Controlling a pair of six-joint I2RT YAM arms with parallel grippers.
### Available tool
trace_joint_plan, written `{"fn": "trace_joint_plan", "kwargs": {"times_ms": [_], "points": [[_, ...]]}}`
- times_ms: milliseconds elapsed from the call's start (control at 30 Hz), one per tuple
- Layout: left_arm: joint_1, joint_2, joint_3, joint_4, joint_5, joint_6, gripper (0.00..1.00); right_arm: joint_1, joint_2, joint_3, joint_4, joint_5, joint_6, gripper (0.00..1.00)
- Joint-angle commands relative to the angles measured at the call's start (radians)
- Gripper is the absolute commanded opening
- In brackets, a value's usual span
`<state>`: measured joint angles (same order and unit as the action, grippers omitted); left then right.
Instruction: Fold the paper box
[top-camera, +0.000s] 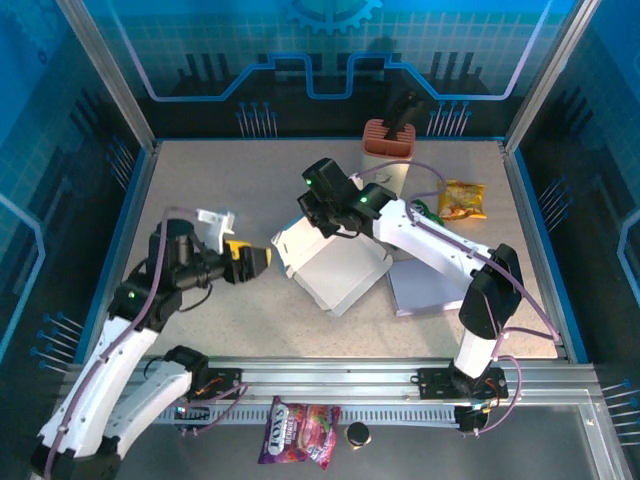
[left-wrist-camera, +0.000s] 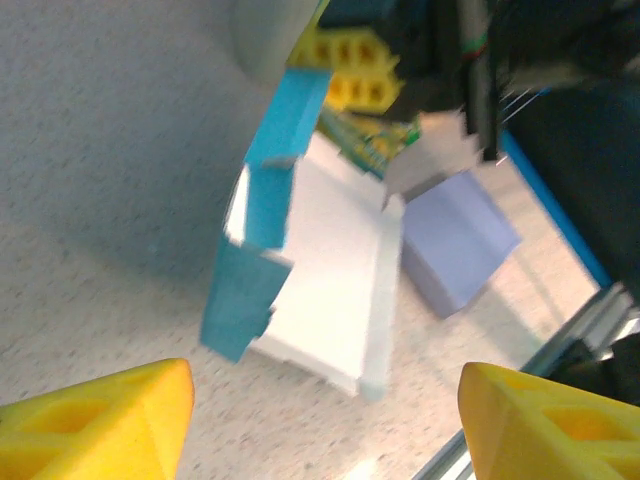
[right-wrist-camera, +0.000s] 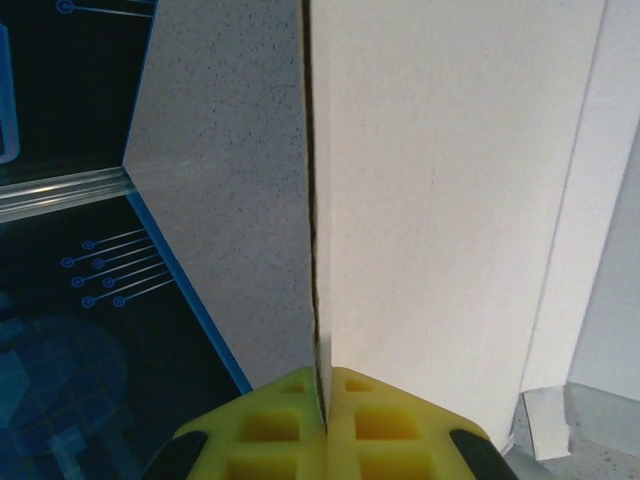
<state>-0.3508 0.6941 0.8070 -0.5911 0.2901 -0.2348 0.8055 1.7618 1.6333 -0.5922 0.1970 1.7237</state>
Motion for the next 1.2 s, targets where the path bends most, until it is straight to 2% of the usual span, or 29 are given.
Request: {"fn": "trace_joint_plan", "kwargs": {"times_ms": [0,200,400,500,633,700,733,800,933,1100,1167], "points": [[-0.057,0.031,-0.053,0.012,-0.176,0.05,0.73,-0.01,0.007,-0.016,0.037,-0.018,0.043,0.0],[-0.208,0.162,-0.08,0.127,-0.352,0.07,0.77,-0.015,0.007,-0.039,0.053,-0.039,0.09,0.0],[-0.224,0.252,-0.065,0.146,-0.548,0.097,0.77,-0.016,-0.002,-0.062,0.061,-0.049,0.113,0.0],[-0.223,0.282,-0.063,0.149,-0.568,0.128,0.74,-0.018,-0.003,-0.074,0.07,-0.056,0.123,0.0],[-0.228,0.29,-0.077,0.149,-0.562,0.144,0.63,-0.02,-0.001,-0.083,0.081,-0.059,0.132,0.0],[-0.232,0.275,-0.091,0.162,-0.542,0.153,0.54,-0.024,-0.001,-0.088,0.095,-0.064,0.134,0.0],[-0.232,0.269,-0.096,0.165,-0.532,0.158,0.49,-0.026,0.0,-0.092,0.1,-0.065,0.136,0.0],[-0.231,0.257,-0.098,0.168,-0.51,0.169,0.3,-0.028,0.001,-0.099,0.121,-0.069,0.137,0.0],[-0.232,0.243,-0.106,0.186,-0.482,0.191,0.06,-0.034,-0.006,-0.131,0.187,-0.078,0.124,0.0],[-0.232,0.225,-0.112,0.194,-0.475,0.204,0.03,-0.05,-0.047,-0.223,0.306,-0.086,0.099,0.25],[-0.232,0.223,-0.111,0.194,-0.467,0.203,0.02,-0.054,-0.067,-0.259,0.348,-0.084,0.094,0.32]]}}
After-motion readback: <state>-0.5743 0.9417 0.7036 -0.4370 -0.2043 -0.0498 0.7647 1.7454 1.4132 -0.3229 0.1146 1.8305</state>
